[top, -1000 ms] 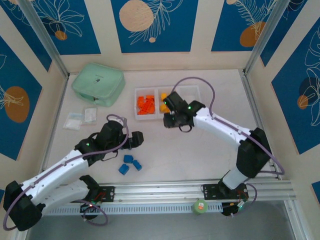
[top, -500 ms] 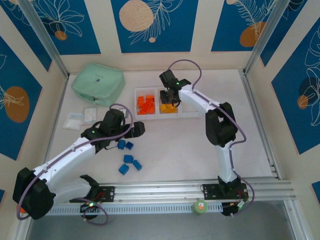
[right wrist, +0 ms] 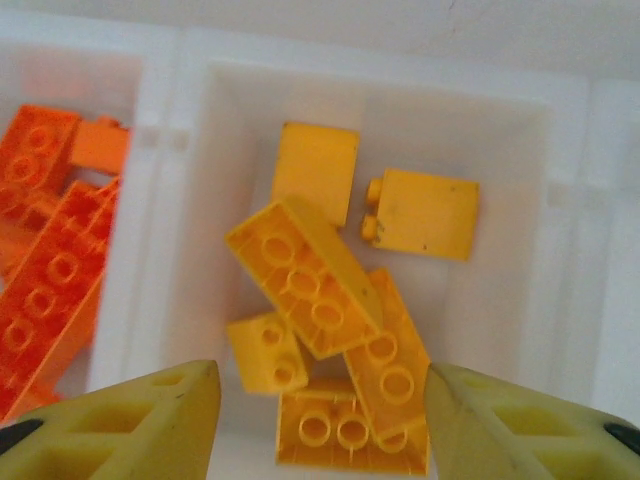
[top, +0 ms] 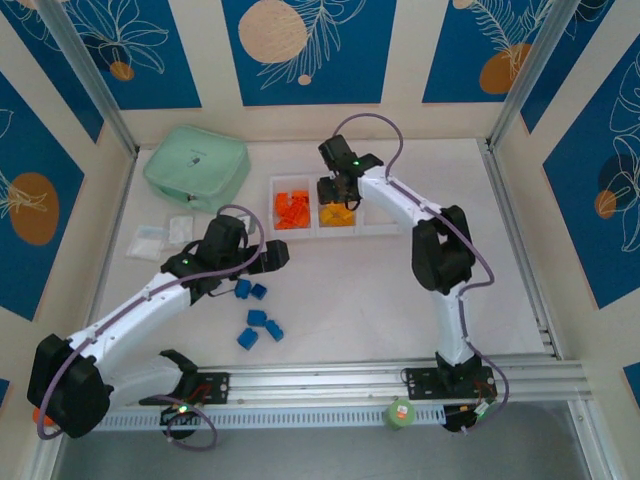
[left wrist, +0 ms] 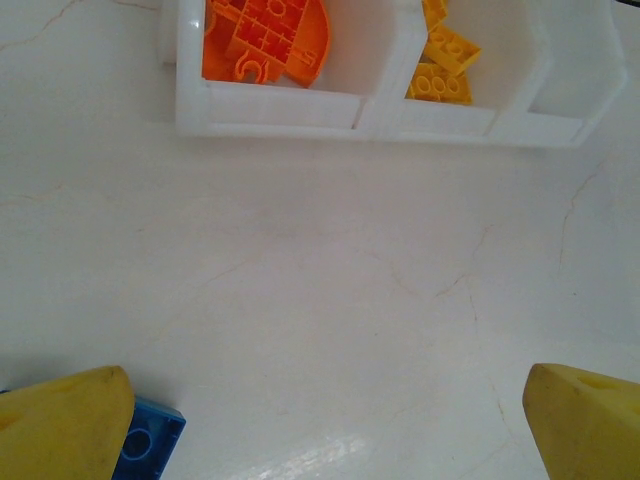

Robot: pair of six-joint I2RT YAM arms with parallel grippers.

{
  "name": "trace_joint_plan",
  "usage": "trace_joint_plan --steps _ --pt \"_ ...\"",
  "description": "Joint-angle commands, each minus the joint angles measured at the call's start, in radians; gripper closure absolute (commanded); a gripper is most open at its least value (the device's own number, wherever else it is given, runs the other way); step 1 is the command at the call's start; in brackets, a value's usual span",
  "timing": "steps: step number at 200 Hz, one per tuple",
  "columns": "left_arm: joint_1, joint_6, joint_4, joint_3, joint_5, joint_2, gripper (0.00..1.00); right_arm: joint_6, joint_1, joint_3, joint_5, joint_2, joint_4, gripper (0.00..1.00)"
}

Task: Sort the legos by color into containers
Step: Place the lego in the container.

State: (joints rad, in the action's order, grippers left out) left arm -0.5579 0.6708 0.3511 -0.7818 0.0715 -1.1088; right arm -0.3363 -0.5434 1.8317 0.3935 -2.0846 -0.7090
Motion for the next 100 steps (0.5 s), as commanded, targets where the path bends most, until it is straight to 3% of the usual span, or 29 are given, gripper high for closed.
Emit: trace_joint_plan --steps 1,100 --pt "0.016 -0.025 -0.006 -0.026 0.017 0.040 0.01 0.007 -0.027 -0.080 -0.013 0.131 0.019 0.42" --pt "0.027 -0.052 0.174 0.016 0.026 0.188 0.01 -0.037 -0.271 -0.494 -0.082 0.459 0.040 0.30"
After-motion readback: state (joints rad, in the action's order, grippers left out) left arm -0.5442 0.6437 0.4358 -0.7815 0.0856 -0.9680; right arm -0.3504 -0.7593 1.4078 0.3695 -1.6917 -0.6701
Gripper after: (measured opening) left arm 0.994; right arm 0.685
